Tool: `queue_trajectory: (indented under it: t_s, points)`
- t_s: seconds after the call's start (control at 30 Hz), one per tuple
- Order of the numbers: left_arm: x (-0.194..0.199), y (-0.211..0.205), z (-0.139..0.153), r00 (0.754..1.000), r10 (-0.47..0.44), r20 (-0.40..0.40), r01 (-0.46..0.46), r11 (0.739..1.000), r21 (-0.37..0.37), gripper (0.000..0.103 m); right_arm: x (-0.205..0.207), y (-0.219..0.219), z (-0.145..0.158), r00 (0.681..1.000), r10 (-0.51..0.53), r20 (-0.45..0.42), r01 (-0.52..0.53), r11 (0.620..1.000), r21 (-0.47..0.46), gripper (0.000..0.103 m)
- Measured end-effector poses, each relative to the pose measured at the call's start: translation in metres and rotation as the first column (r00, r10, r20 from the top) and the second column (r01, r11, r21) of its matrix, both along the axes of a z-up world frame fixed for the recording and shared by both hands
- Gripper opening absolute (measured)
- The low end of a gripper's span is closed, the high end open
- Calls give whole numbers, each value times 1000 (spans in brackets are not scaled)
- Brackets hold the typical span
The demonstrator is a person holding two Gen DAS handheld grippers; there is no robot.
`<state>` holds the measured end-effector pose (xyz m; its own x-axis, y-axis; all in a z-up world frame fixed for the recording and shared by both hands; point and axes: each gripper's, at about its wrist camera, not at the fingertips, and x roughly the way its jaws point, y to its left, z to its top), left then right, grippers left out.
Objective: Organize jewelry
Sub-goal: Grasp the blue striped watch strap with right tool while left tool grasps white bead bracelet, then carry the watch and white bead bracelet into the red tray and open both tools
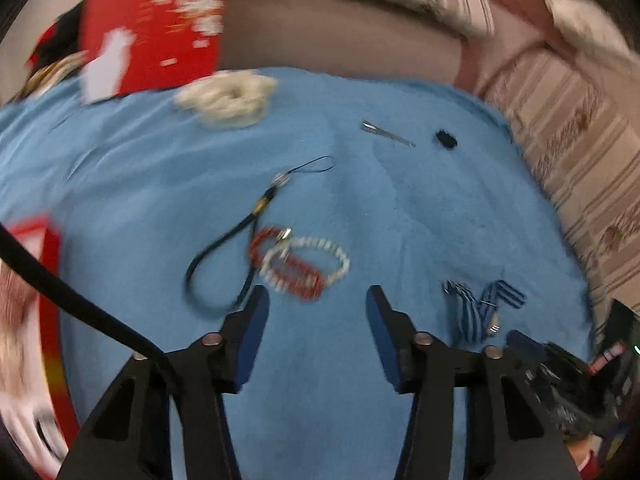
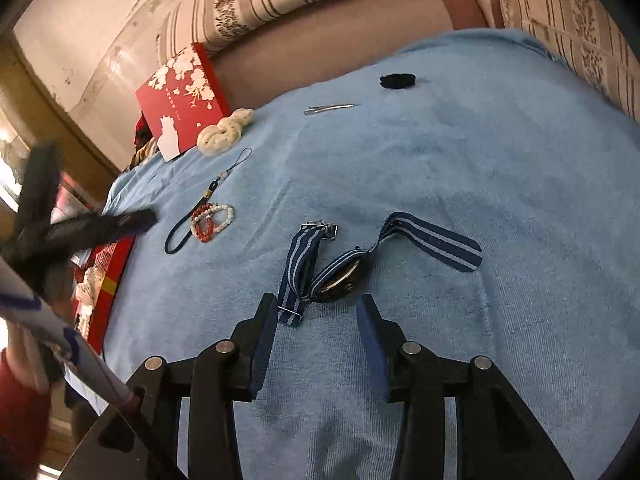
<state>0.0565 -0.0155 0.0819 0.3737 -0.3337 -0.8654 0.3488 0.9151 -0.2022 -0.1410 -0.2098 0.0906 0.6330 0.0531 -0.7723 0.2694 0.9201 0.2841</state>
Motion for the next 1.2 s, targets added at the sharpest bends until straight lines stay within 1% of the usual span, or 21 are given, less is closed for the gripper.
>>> queue_trajectory:
  t_s: [0.07,0.13,0.17,0.23,0.33,0.37,0.43,0.53,0.57,0.6,0.63,0.67,0.7,0.77,0.8,0.9,0.93,1.03,1.1,1.17,1.2]
  points:
    - [17,-20,-8,997,-73,0,73,995,70,35,-1,0,-1,1000,2,10,-2,1000,-10,45]
    - [30,-39,-20,987,-161,0,159,975,154,29,-2,-2,-2,1000,1,21,0,1000,-26,45]
    - [32,-47,-26,979,-202,-1,199,960,198,26,-2,-3,-3,1000,1,26,0,999,-32,45]
    - [33,-56,-37,961,-276,-1,266,927,266,25,-2,-5,-3,999,-1,33,2,999,-38,45]
    - [36,-68,-56,931,-364,-18,345,866,362,25,-4,-11,-7,999,-5,35,6,999,-37,45]
    - [37,-71,-60,923,-385,-17,362,850,383,25,-4,-13,-8,999,-7,35,8,1000,-30,45]
    - [40,-77,-62,911,-413,-8,382,834,399,25,-4,-17,-11,999,-14,39,14,1000,-2,45]
    - [47,-84,-66,908,-418,-28,394,828,399,24,-3,-22,-14,999,-29,42,28,999,34,45]
    - [46,-85,-67,906,-421,-34,399,826,399,19,-3,-23,-15,998,-35,45,32,998,53,45]
    - [45,-85,-66,903,-428,-39,409,827,387,13,-2,-25,-16,998,-40,46,36,997,74,45]
    - [44,-84,-64,900,-431,-59,424,837,346,5,-2,-26,-17,998,-43,47,39,995,89,46]
    - [44,-84,-62,901,-429,-70,428,848,312,5,-2,-27,-16,998,-46,47,41,994,98,47]
    - [42,-82,-60,899,-429,-86,436,861,261,5,-1,-27,-16,998,-50,48,44,993,106,48]
    - [37,-76,-50,903,-420,-87,429,888,166,5,1,-29,-15,997,-54,46,48,992,117,49]
    - [34,-71,-41,911,-406,-68,412,903,123,5,3,-30,-15,997,-59,47,53,990,128,49]
    - [19,-57,-11,932,-364,-10,364,932,6,5,8,-35,-14,996,-73,46,64,983,170,52]
    - [13,-50,2,938,-346,15,346,938,-22,5,11,-38,-15,996,-80,44,70,981,183,52]
    - [-7,-28,32,951,-302,67,308,944,-115,5,19,-43,-17,995,-94,33,85,972,219,52]
    - [-22,-11,52,960,-258,105,271,951,-146,5,26,-47,-22,993,-113,19,104,963,250,52]
    - [-34,2,65,966,-223,129,243,956,-166,5,33,-51,-27,992,-129,7,122,954,274,52]
    - [-41,11,71,970,-203,138,226,958,-178,5,37,-52,-28,990,-144,-1,139,953,271,44]
